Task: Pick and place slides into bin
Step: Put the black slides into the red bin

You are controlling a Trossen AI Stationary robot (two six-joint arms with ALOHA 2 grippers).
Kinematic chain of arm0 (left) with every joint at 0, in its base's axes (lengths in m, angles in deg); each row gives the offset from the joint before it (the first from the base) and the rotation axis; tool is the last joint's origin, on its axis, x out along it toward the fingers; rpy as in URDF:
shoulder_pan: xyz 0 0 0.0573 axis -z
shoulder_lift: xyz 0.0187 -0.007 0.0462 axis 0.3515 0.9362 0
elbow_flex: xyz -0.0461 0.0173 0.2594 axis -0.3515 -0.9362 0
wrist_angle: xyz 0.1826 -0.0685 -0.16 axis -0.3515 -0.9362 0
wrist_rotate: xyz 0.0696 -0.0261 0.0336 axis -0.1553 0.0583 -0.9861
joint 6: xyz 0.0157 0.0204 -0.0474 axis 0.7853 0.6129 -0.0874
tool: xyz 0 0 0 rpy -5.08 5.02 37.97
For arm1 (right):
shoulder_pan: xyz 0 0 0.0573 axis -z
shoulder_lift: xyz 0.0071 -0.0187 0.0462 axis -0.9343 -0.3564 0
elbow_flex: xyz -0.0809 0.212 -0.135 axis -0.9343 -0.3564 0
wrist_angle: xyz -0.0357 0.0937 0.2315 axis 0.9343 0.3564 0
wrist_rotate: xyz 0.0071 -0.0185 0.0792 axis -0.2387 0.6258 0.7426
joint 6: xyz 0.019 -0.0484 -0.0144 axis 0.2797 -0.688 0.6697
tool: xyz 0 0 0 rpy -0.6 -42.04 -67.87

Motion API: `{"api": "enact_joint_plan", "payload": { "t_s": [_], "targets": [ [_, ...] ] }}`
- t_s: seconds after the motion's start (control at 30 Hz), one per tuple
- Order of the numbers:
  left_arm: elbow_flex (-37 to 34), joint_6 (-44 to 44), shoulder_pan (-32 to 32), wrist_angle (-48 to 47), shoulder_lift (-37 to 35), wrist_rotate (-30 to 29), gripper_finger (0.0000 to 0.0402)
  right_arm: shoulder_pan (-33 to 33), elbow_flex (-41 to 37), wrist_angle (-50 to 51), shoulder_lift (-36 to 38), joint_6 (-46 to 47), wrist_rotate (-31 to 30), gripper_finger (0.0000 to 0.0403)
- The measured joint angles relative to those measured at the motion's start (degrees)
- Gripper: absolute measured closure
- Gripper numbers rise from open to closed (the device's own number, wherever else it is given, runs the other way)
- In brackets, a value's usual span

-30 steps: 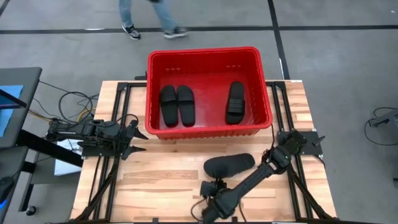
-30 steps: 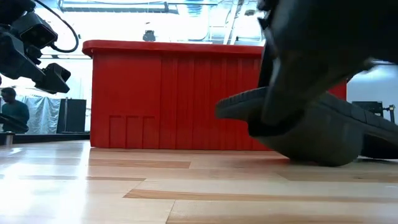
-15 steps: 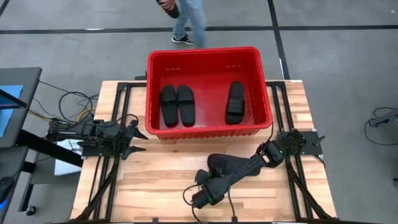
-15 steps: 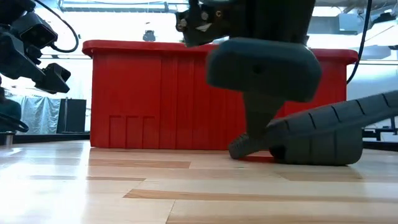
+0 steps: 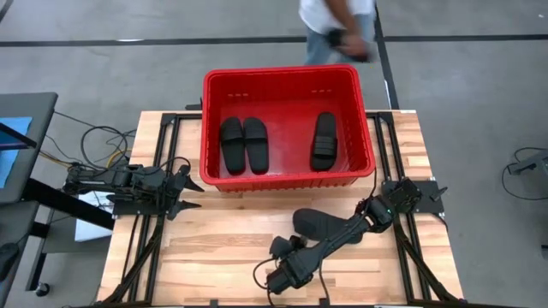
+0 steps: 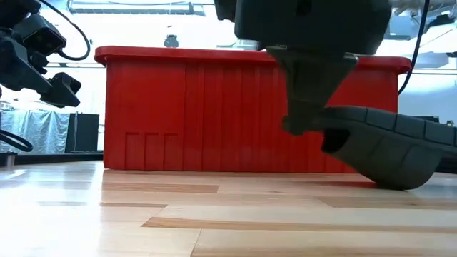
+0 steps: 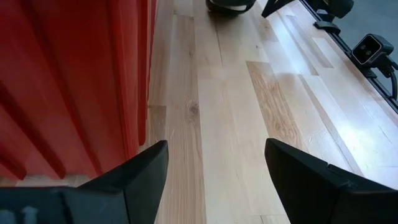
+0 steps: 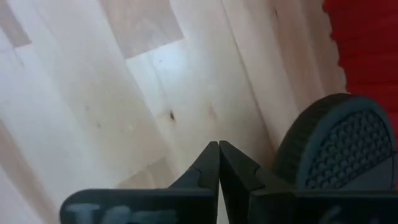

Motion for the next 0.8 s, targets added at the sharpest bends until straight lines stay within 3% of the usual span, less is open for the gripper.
{"api": "enact_joint_plan", "payload": {
  "t_s": [0.33,0.53,0.8],
  "targets": [
    [0.0,0.0,0.0,0.0,0.0,0.0,0.0143,0.0,0.4,-1.3,0.0,0.7,9.2,0.0402],
    [0.0,0.0,0.0,0.0,0.0,0.0,0.0143,-0.4,7.3,-1.9,0.0,-0.3,9.5,0.0398],
    [0.0,0.0,0.0,0.0,0.0,0.0,0.0143,-0.2,9.2,1.6,0.9,3.0,11.0,0.0321]
  ]
}}
